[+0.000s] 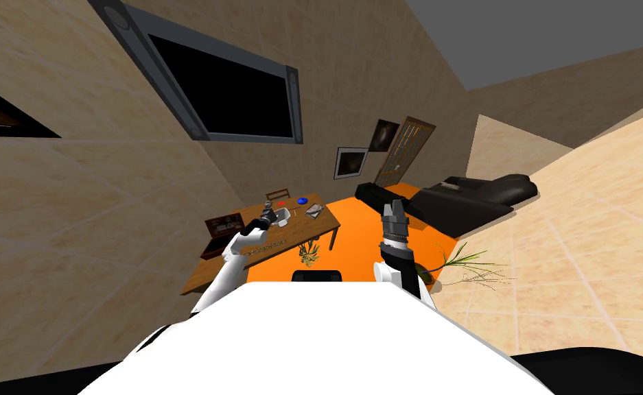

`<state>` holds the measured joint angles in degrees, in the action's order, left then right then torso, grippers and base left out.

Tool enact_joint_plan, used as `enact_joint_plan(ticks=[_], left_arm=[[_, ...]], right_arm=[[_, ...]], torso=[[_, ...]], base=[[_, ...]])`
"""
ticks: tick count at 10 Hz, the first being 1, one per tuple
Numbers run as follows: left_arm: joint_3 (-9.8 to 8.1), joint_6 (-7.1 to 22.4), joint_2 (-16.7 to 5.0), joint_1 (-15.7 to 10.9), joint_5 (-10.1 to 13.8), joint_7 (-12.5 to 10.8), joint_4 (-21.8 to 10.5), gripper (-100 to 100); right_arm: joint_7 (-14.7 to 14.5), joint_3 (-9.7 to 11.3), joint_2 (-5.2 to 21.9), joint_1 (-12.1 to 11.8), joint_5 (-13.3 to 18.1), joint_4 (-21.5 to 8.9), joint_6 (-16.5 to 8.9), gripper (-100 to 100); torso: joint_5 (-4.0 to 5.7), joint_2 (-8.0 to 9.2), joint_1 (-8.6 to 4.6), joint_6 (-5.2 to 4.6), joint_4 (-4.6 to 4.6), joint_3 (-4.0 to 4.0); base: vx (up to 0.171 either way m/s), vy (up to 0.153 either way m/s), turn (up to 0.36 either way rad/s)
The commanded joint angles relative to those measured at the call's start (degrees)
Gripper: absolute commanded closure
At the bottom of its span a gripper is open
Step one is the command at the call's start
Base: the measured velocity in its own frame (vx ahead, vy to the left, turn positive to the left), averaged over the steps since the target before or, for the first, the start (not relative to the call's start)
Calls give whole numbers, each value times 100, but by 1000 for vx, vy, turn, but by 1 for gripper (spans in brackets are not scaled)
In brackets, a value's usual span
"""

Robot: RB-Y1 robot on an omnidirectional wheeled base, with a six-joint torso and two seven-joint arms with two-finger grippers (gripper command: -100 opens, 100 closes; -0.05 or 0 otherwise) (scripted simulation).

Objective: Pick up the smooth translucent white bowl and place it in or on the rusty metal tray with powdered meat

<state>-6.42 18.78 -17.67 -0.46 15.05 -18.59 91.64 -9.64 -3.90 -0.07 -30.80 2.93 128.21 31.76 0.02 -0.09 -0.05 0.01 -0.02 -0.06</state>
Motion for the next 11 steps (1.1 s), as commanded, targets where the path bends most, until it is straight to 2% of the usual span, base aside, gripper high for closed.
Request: enact_joint_plan(ticks=[1, 2, 3, 4, 5, 6, 7, 8, 9, 10, 11], left_arm=[[-36, 286, -75, -207, 77, -74, -286, -100], [-36, 432, -75, -207, 77, -74, -292, -100], [-68, 601, -118, -384, 129, -131, -533, -100], [-68, 755, -118, -384, 129, -131, -533, -100], [-99, 928, -154, -560, 177, -183, -767, -100], [-99, 1091, -154, -560, 177, -183, -767, -100], [-128, 1255, -182, -733, 219, -230, -994, -100], [-128, 1414, -182, -733, 219, -230, -994, -100], [-128, 1438, -182, -733, 219, -230, -994, -100], [-155, 1673, -203, -904, 256, -272, -1212, -100], [-155, 1744, -203, -904, 256, -272, -1212, -100]], right_arm=[[0, 0, 0, 0, 0, 0, 0, 0], [0, 0, 0, 0, 0, 0, 0, 0], [0, 0, 0, 0, 0, 0, 0, 0], [0, 0, 0, 0, 0, 0, 0, 0], [0, 0, 0, 0, 0, 0, 0, 0], [0, 0, 0, 0, 0, 0, 0, 0], [0, 0, 0, 0, 0, 0, 0, 0], [0, 0, 0, 0, 0, 0, 0, 0], [0, 0, 0, 0, 0, 0, 0, 0], [0, 0, 0, 0, 0, 0, 0, 0], [0, 0, 0, 0, 0, 0, 0, 0]], torso=[[0, 0, 0, 0, 0, 0], [1, -4, -2, -1, 0, -2], [1, -3, -2, 0, -1, -2], [1, -5, -3, 0, -1, -3], [1, -3, -2, 0, -1, -2], [1, -4, -2, -1, -1, -2], [0, -1, -1, 0, 0, -1], [0, -1, 0, 0, 0, -1], [0, 1, 0, 0, 0, 0], [0, 4, 2, 1, 1, 2], [0, 2, 2, 0, 1, 1]], base=[[28, -26, 20], [28, -23, 9], [33, -28, 17], [24, -21, 10], [27, -23, 16], [22, -18, 7], [20, -17, 17], [18, -17, 7], [9, -8, 0], [16, -12, 14], [18, -15, 8]])
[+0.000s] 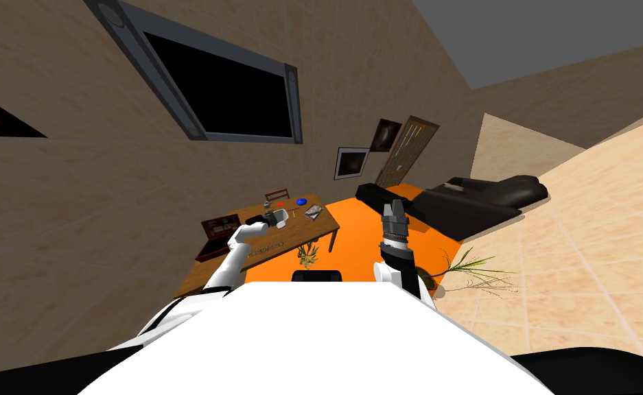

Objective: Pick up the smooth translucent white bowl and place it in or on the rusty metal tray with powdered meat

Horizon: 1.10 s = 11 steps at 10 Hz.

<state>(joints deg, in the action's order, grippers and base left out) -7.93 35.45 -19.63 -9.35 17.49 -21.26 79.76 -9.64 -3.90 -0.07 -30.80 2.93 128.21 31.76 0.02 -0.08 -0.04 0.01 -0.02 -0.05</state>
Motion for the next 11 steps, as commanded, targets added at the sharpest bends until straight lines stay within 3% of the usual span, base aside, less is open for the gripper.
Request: enact_joint_plan(ticks=[1, 4, 6, 9, 11], left_arm=[[-28, 286, -24, -183, 43, -41, -235, -100], [-51, 648, -39, -346, 69, -74, -435, -100], [-90, 1066, -71, -648, 109, -125, -759, -100], [-106, 1389, -91, -782, 122, -144, -977, -100], [-130, 1762, -137, -1010, 139, -174, -1287, -100]], right_arm=[[0, 0, 0, 0, 0, 0, 0, 0], [0, 0, 0, 0, 0, 0, 0, 0], [0, 0, 0, 0, 0, 0, 0, 0], [0, 0, 0, 0, 0, 0, 0, 0], [0, 0, 0, 0, 0, 0, 0, 0]], torso=[[0, 0, 0, 0, 0, 0], [0, -3, -2, 0, 0, -1], [0, 3, 0, 0, 0, 1], [-1, 4, 2, 0, 1, 2], [0, 5, 1, 0, 1, 3]], base=[[21, -18, 16], [21, -18, 7], [7, -14, 29], [6, -8, 6], [13, -13, 11]])
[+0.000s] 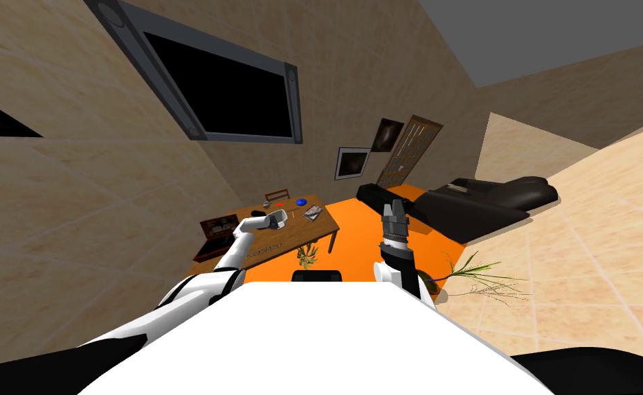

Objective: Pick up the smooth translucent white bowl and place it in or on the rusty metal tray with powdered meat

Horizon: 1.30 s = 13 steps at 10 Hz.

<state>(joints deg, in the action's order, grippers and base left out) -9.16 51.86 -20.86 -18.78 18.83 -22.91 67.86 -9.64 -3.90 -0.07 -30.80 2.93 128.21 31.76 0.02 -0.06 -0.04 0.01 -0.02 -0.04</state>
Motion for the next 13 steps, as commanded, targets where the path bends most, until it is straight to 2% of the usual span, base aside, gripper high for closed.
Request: enact_joint_plan(ticks=[1, 5, 7, 8, 9, 10, 12, 13], left_arm=[[-7, 159, -14, -67, 5, -9, -96, -100], [-29, 758, -92, -369, 13, -40, -573, -100], [-31, 931, -114, -440, 11, -44, -724, -100], [-30, 876, -105, -414, 9, -47, -668, -100], [-30, 890, -107, -422, 10, -45, -684, 0], [-31, 693, -40, -380, -20, -5, -827, -100], [-31, 536, 13, -347, -44, 27, -942, -100], [-36, 596, -12, -352, -24, 27, -905, -100]], right_arm=[[0, 0, 0, 0, 0, 0, 0, 0], [0, 0, 0, 0, 0, 0, 0, 0], [0, 0, 0, 0, 0, 0, 0, 0], [0, 0, 0, 0, 0, 0, 0, 0], [0, 0, 0, 0, 0, 0, 0, 0], [0, 0, 0, 0, 0, 0, 0, 0], [0, 0, 0, 0, 0, 0, 0, 0], [0, 0, 0, 0, 0, 0, 0, 0]], torso=[[0, 0, 0, 0, 0, 0], [-1, -8, 2, 0, -2, -5], [-1, -6, 4, 0, -2, -4], [-1, -2, 3, 0, -1, -1], [-1, 4, 4, 0, 0, 2], [-1, 6, 5, 0, 1, 3], [-2, 4, 5, 1, 0, 2], [-2, 0, 9, 0, 0, 0]], base=[[20, -9, -2], [39, -8, 0], [25, -6, 1], [0, 0, 0], [0, 0, 0], [10, 0, 13], [16, 4, 1], [7, 5, -7]])
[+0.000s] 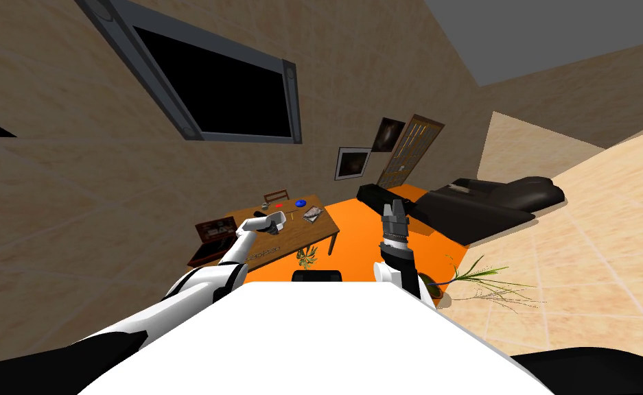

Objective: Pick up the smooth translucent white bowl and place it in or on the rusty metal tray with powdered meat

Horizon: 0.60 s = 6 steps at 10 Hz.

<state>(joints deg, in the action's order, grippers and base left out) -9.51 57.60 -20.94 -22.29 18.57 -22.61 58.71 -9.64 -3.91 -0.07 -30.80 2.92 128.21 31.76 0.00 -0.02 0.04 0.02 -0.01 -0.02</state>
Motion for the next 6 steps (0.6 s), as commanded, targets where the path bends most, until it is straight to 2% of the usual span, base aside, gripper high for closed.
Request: enact_joint_plan(ticks=[1, 5, 6], left_arm=[[0, 0, 0, 0, 0, 0, 0, 100], [-2, -8, -10, -11, -3, 4, 10, 100], [-2, -8, -10, -11, -3, 3, 10, 0]], right_arm=[[0, 0, 0, 0, 0, 0, 0, 0], [0, 0, 0, 0, 0, 0, 0, 0], [0, 0, 0, 0, 0, 0, 0, 0]], torso=[[0, 0, 0, 0, 0, 0], [-6, 6, -2, 2, -6, 0], [-6, 6, -2, 1, -6, 0]], base=[[0, 0, 0], [2, 1, 0], [0, 0, 0]])
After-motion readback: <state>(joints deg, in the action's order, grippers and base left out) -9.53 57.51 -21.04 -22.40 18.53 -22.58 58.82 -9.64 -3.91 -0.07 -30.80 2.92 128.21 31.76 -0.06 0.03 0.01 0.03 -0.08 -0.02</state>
